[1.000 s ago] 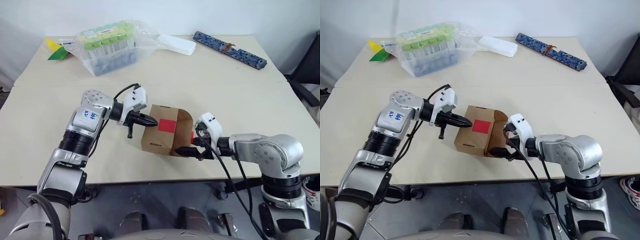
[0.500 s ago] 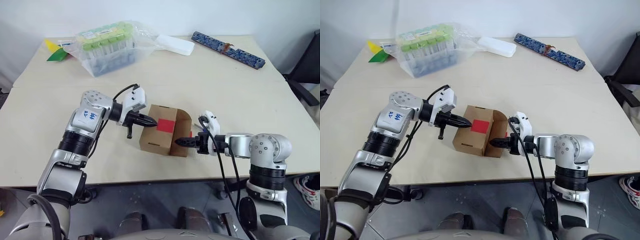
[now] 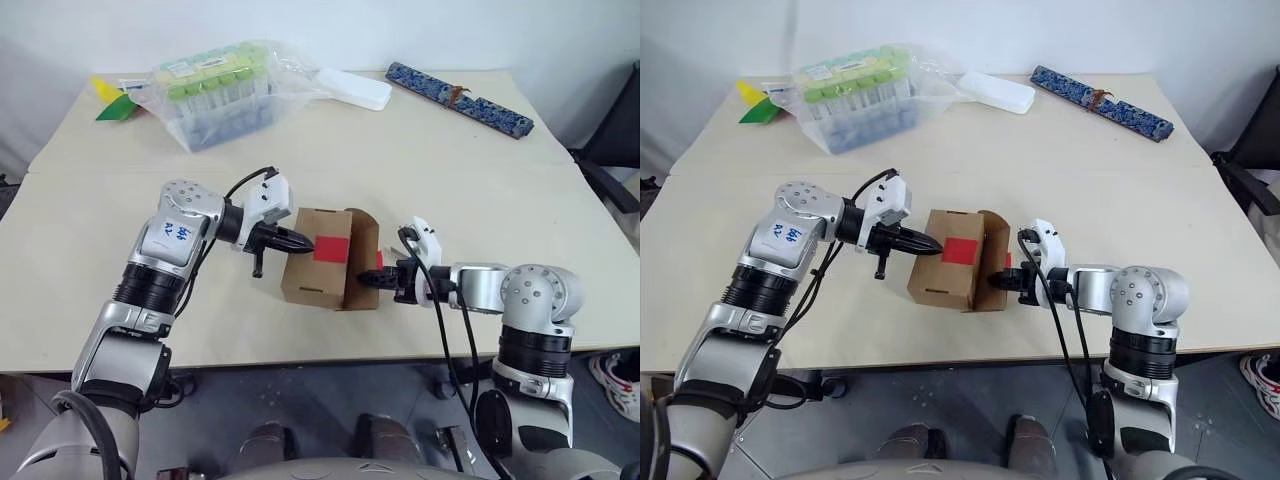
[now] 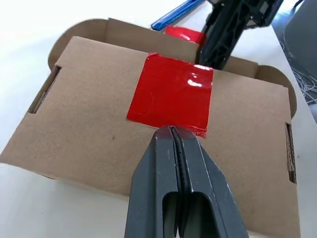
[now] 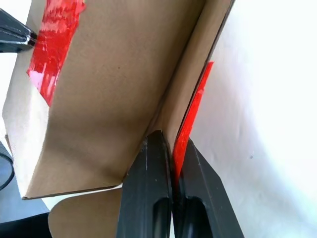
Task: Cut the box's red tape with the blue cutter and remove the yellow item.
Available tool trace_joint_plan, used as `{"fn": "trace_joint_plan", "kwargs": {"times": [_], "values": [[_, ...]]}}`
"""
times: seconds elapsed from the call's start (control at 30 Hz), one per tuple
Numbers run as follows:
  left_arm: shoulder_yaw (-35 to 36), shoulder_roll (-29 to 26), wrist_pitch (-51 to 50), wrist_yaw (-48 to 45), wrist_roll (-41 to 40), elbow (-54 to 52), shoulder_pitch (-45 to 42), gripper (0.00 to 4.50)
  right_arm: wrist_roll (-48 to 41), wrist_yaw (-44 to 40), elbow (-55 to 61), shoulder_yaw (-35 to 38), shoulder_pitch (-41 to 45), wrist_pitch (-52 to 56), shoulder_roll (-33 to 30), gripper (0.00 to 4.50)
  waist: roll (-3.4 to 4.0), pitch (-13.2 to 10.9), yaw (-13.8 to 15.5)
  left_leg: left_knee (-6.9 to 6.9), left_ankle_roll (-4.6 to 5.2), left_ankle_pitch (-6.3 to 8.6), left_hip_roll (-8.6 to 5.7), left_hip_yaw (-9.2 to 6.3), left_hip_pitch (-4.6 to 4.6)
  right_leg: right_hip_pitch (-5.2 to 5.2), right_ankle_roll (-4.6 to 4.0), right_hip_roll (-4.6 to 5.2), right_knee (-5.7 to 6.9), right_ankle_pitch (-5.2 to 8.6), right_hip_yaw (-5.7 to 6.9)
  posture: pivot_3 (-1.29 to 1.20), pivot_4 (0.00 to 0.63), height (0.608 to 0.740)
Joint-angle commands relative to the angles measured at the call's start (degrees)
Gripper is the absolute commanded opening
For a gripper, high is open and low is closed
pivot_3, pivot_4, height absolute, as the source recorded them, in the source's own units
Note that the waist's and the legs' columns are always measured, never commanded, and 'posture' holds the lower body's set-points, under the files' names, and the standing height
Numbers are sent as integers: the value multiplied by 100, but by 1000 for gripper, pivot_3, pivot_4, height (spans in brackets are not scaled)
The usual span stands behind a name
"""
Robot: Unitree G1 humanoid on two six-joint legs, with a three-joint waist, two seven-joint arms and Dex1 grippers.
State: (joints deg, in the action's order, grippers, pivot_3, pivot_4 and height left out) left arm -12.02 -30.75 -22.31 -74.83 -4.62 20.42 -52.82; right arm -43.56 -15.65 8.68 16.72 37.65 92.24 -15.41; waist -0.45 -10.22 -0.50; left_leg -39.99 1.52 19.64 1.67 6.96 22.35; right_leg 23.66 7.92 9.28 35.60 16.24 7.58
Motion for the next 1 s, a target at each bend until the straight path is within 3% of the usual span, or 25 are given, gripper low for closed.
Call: {"fn": "trace_joint_plan", "kwargs": {"times": [0.03, 0.6, 0.87, 1.0], "values": [[-182, -94, -129, 3, 60, -78, 317, 0, -653, 251, 570, 226, 335, 26, -186, 21, 0, 0, 10, 0, 0, 0, 0, 0, 0, 0, 0, 0, 0, 0, 0, 0, 150, 740], [-78, 14, -188, 316, 0, -213, 542, 0, -3943, 2849, 618, 111, 942, -42, -559, 21, 0, 0, 54, 0, 1, 1, 3, -7, 2, -2, 0, 5, -2, 0, 4, 0, 150, 740], [-53, 109, -282, 425, -31, -284, 589, 0, -5930, 4169, 330, -895, 1086, -1296, -1342, 21, -2, -2, 45, 1, 16, 8, 3, -7, 14, 1, 6, 15, -14, -3, 9, 0, 150, 740], [-59, 197, -318, 506, -67, -322, 593, 0, -6395, 4379, 240, -1486, 1204, -1738, -1735, 21, -3, -3, 22, 5, 16, 8, -1, -5, 22, 8, 7, 11, -22, -3, 15, 0, 150, 740]]}}
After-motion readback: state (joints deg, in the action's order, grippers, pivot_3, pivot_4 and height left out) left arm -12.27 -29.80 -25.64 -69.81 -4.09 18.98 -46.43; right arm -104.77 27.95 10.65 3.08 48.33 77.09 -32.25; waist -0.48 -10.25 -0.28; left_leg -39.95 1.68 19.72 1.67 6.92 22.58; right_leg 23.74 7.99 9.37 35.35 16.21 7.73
